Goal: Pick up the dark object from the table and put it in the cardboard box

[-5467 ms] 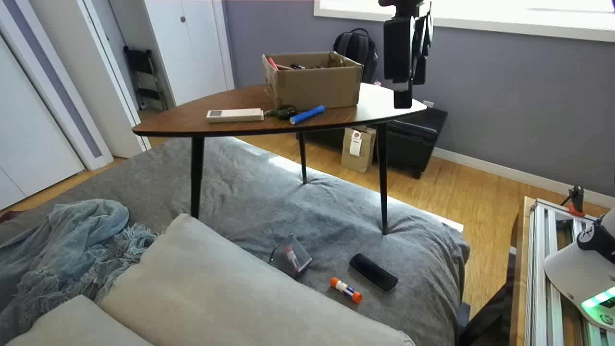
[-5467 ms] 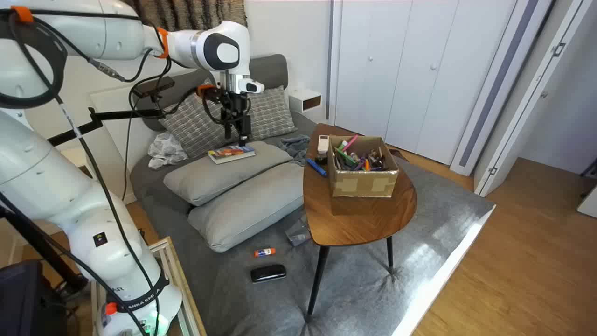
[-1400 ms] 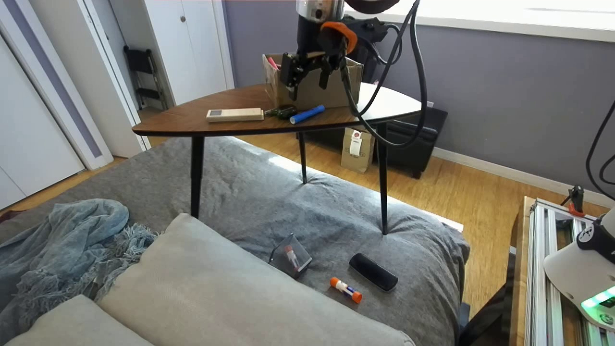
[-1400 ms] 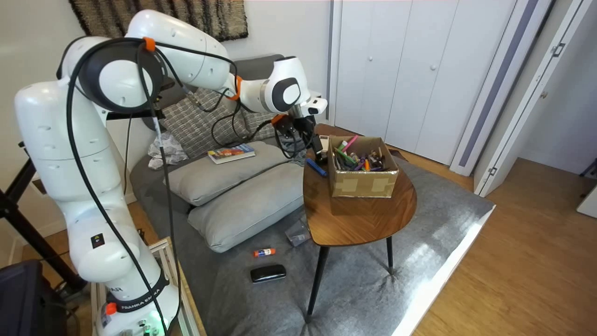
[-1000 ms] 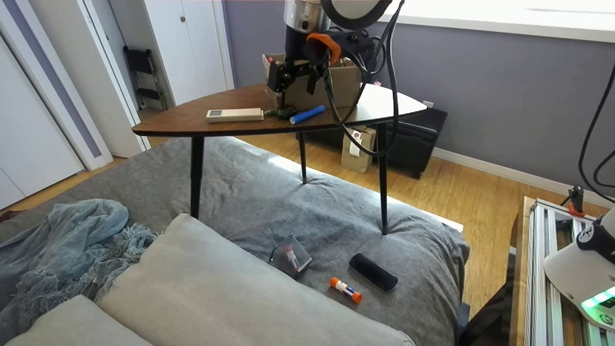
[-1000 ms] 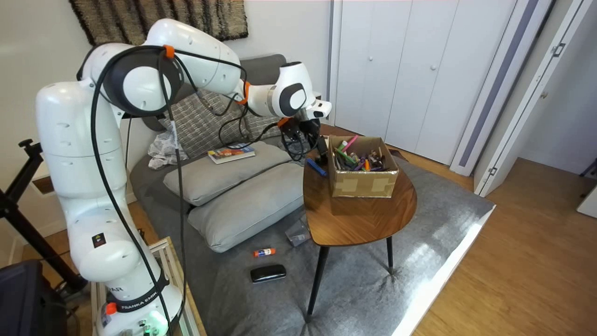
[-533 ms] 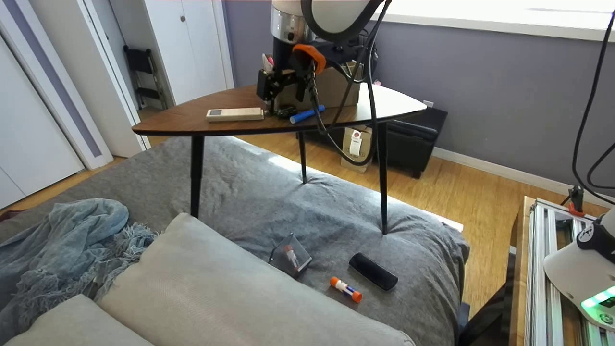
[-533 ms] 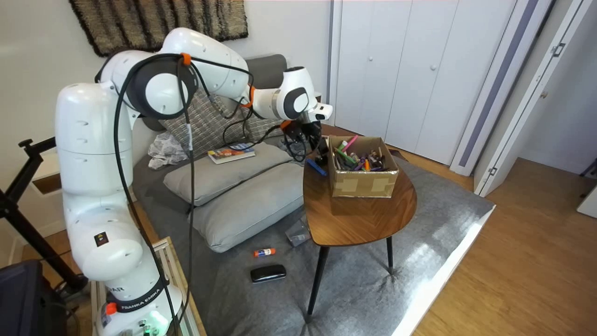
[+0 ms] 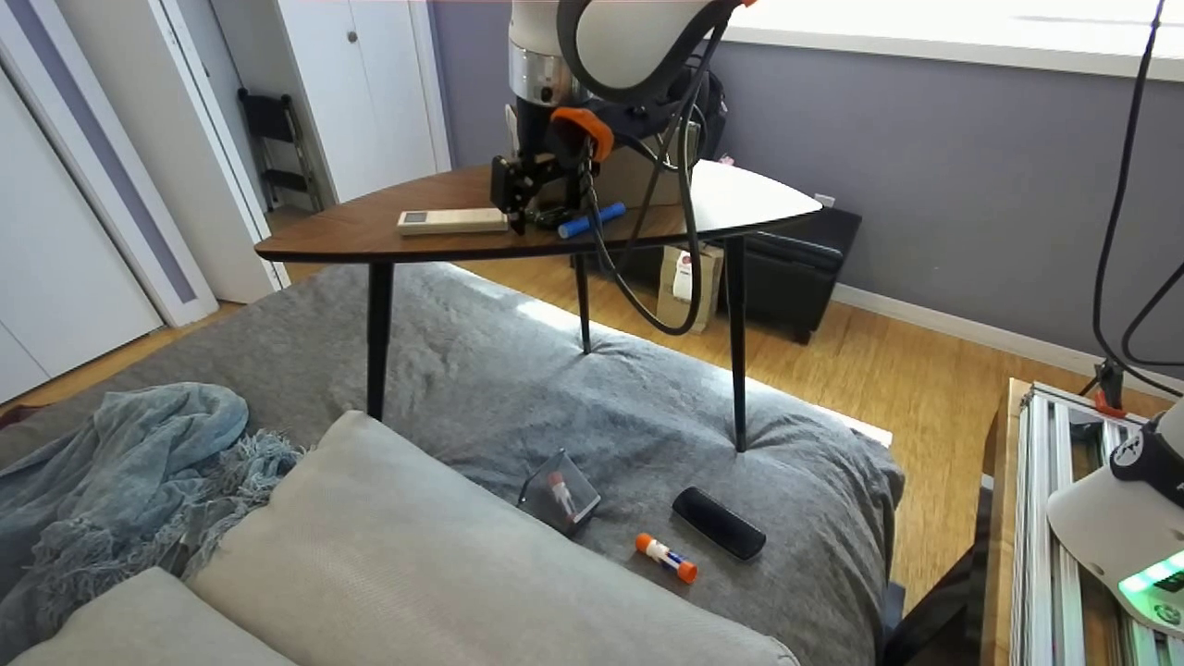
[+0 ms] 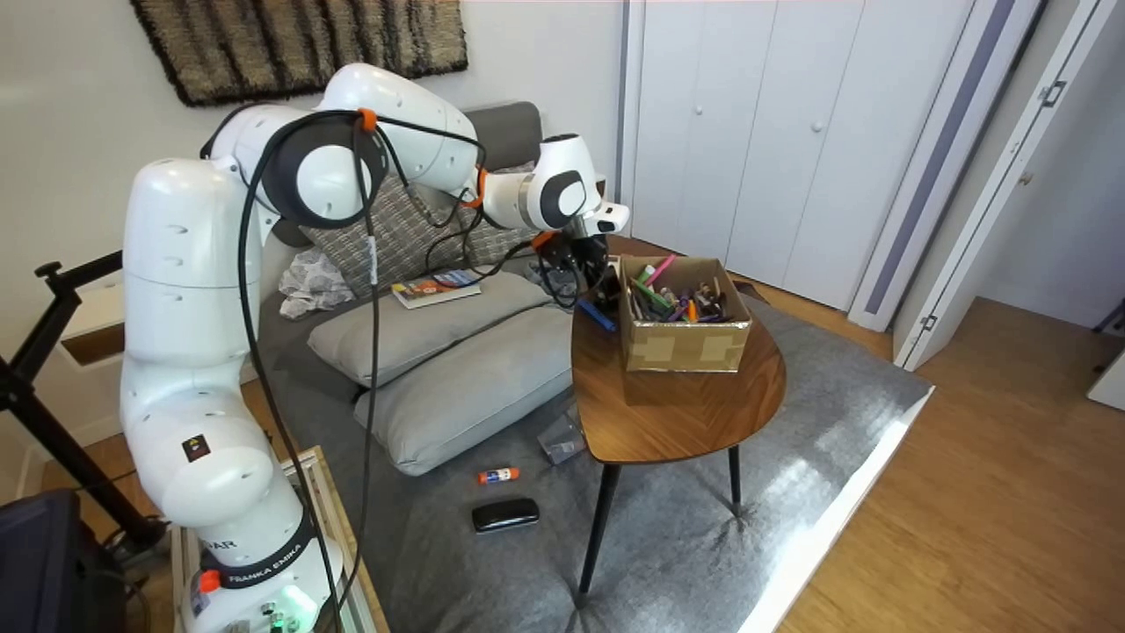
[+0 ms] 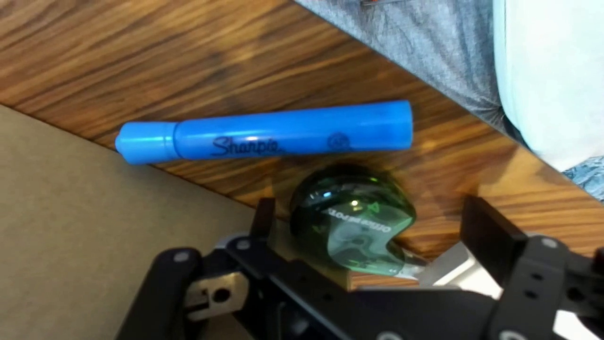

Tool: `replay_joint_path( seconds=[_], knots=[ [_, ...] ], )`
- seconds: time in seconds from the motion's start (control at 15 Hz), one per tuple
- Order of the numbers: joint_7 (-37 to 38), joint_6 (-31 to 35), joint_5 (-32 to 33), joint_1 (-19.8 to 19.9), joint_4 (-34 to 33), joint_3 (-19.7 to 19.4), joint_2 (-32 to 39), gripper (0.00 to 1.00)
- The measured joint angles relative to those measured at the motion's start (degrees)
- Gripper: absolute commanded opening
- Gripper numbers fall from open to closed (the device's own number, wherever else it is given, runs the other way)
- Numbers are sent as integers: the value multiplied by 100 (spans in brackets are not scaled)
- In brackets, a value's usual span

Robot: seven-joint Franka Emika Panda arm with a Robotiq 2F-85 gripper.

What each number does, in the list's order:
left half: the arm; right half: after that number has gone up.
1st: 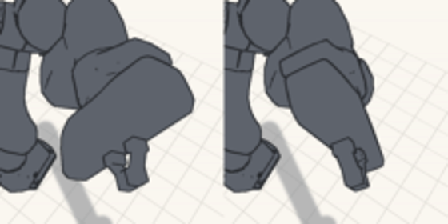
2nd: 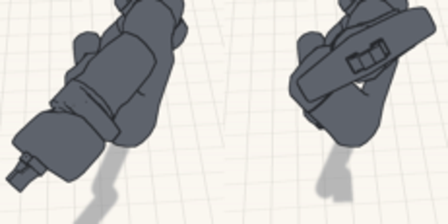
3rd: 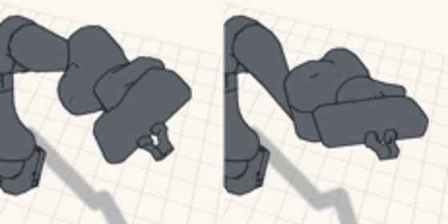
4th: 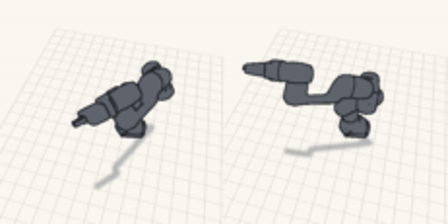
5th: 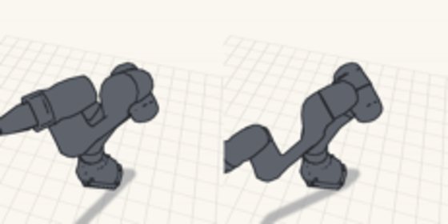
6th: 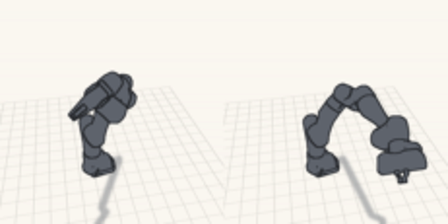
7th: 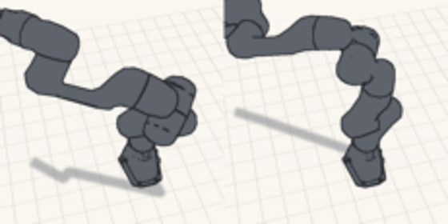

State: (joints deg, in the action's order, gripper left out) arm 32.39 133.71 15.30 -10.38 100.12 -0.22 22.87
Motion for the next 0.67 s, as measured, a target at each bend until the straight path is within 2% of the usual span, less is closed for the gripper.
replay_joint_path(
  seconds=[0.07, 0.13, 0.2, 0.33, 0.53, 0.6, 0.67],
  knots=[
    [4, -51, 0, -12, -30, -13, 21, 100],
    [12, -96, -2, -21, -58, -24, 37, 92],
    [25, -136, -2, -27, -83, -29, 44, 74],
    [43, -191, -4, -30, -139, -31, 53, 61],
    [87, -210, -5, -31, -186, -37, 53, 51],
    [101, -212, -5, -31, -196, -41, 53, 56],
    [111, -215, -6, -31, -198, -47, 55, 49]
  ],
)
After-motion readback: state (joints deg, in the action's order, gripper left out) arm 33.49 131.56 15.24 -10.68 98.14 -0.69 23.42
